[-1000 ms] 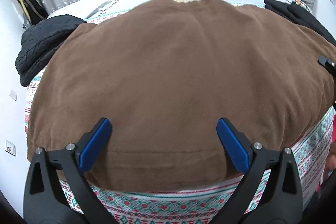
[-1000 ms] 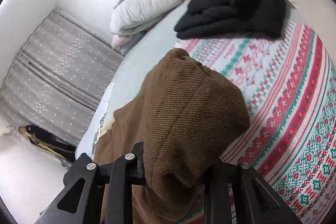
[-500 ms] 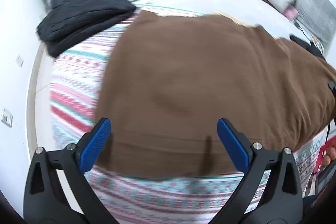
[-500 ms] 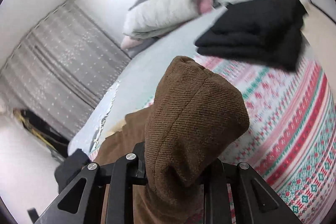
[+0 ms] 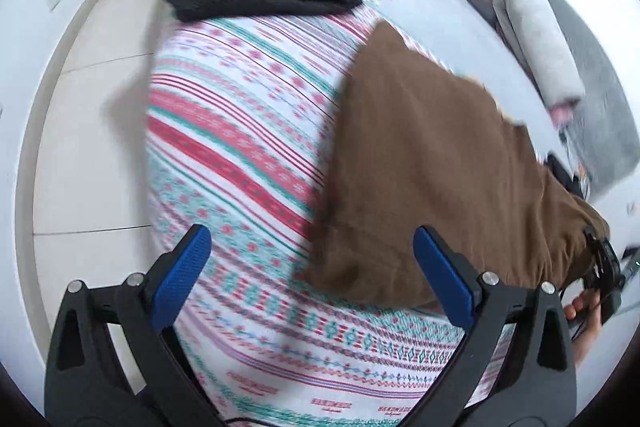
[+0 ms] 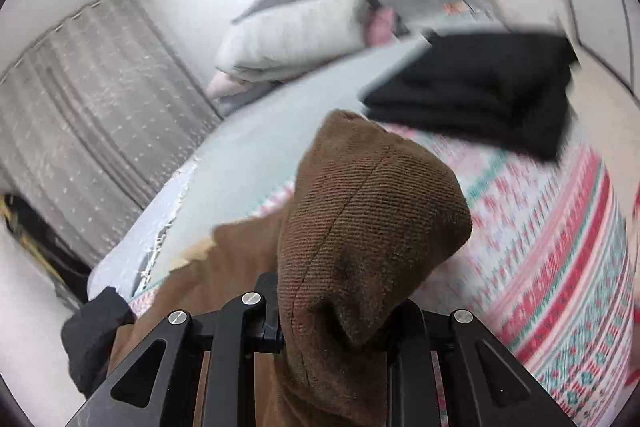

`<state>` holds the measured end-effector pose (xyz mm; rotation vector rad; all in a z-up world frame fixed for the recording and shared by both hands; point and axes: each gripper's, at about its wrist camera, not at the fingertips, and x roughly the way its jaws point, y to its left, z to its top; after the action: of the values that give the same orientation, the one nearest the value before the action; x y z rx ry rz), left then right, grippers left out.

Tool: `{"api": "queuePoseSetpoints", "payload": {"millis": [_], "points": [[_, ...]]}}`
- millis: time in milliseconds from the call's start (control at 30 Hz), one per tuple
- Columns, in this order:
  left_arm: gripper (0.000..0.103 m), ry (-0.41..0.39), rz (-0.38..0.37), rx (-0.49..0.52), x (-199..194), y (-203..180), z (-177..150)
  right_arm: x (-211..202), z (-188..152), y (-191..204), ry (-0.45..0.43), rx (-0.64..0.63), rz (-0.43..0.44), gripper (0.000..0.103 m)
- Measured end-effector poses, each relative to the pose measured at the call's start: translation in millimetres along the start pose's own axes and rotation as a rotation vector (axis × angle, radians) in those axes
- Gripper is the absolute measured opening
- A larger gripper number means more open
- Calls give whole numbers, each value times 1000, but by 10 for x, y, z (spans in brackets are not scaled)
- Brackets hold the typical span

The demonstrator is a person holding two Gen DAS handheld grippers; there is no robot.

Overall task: Fold large clothes
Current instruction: 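Grasp a corner of the parka bundle with the right tool and lift it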

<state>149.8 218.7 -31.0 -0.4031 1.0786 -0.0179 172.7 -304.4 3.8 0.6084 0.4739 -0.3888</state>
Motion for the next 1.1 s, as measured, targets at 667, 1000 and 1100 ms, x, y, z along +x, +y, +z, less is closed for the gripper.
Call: {"api": "queuePoseSetpoints", "payload": {"millis": [667,1000,1100], "points": [[101,7,-101,-264,-76,763,235,-722,-3626,2575,-212,-1739,381,22],[101,33,-148,-192,52,545,249,-953,-3361,2454,-94,-1717,410,41],[101,15,-154,-164,42,470,249,-1141,-2989,2379,82,-1587,572,56]]}}
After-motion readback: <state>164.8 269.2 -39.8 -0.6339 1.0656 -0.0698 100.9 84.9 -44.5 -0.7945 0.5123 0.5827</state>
